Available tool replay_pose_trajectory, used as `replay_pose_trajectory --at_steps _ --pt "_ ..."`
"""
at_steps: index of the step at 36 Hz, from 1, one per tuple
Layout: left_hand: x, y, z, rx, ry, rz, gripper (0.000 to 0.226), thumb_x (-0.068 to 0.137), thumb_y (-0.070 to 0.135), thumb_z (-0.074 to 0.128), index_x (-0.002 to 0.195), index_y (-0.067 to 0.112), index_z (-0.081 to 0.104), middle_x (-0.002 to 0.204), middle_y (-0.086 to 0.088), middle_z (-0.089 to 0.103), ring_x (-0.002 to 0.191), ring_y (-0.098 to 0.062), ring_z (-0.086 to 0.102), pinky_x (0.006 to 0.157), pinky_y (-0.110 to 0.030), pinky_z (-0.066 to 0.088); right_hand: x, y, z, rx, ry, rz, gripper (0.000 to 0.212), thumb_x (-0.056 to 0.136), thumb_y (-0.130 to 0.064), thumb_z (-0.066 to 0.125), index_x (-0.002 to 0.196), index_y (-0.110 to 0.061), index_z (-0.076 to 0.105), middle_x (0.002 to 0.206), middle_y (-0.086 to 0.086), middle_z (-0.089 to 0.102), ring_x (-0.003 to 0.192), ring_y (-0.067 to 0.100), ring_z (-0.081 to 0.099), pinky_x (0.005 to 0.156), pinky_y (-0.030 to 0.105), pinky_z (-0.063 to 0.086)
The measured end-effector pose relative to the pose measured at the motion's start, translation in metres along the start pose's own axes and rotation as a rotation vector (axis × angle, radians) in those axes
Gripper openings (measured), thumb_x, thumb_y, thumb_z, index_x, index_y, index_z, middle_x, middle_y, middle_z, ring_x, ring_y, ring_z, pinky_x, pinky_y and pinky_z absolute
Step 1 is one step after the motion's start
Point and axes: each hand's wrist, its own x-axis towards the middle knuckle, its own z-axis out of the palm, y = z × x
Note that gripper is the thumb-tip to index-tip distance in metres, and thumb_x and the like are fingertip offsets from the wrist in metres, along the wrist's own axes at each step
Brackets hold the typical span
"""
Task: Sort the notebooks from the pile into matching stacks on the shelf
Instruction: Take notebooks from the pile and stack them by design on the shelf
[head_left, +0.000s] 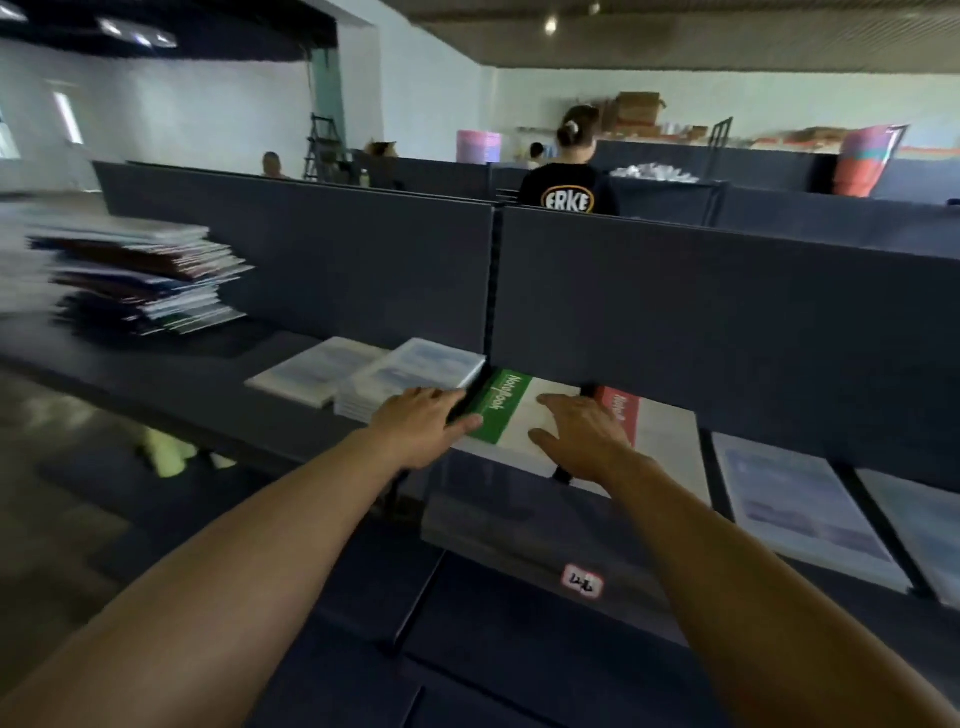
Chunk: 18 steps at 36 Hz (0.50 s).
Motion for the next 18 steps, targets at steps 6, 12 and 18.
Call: replay_pose_trajectory --at_steps 6,12,18 --pt "-0.038 -0.072 -0.015 0.058 0.009 -0.144 0.061 0.099 0.056 0.024 0.149 0.022 0.027 0.153 -0.008 0.031 0.138 -0.028 0.031 0.106 -0.041 0.033 0.027 -0.080 0.008 0.019 -0.026 -0.106 0.059 0.092 -0.045 0.051 0.145 -0.022 0.037 0.147 0.007 0.043 0.133 0.027 0.040 0.108 0.036 0.029" --pt "-0.074 -0.158 -0.034 0.082 0.027 -0.249 0.062 0.098 0.060 0.023 0.149 0.026 0.027 0.155 -0.005 0.029 0.140 -0.027 0.027 0.109 -0.042 0.031 0.061 -0.168 0.017 -0.012 -0.041 -0.252 0.063 0.094 -0.050 0.046 0.149 -0.023 0.028 0.153 0.002 0.032 0.138 0.023 0.032 0.113 0.039 0.024" --pt "-0.107 -0.248 -0.055 0.109 0.036 -0.325 0.065 0.097 0.062 0.020 0.151 0.026 0.024 0.155 -0.004 0.029 0.141 -0.026 0.027 0.111 -0.041 0.029 0.097 -0.266 0.024 0.033 0.011 -0.302 0.056 0.096 -0.045 0.046 0.146 -0.023 0.033 0.150 0.003 0.037 0.134 0.024 0.037 0.111 0.036 0.027"
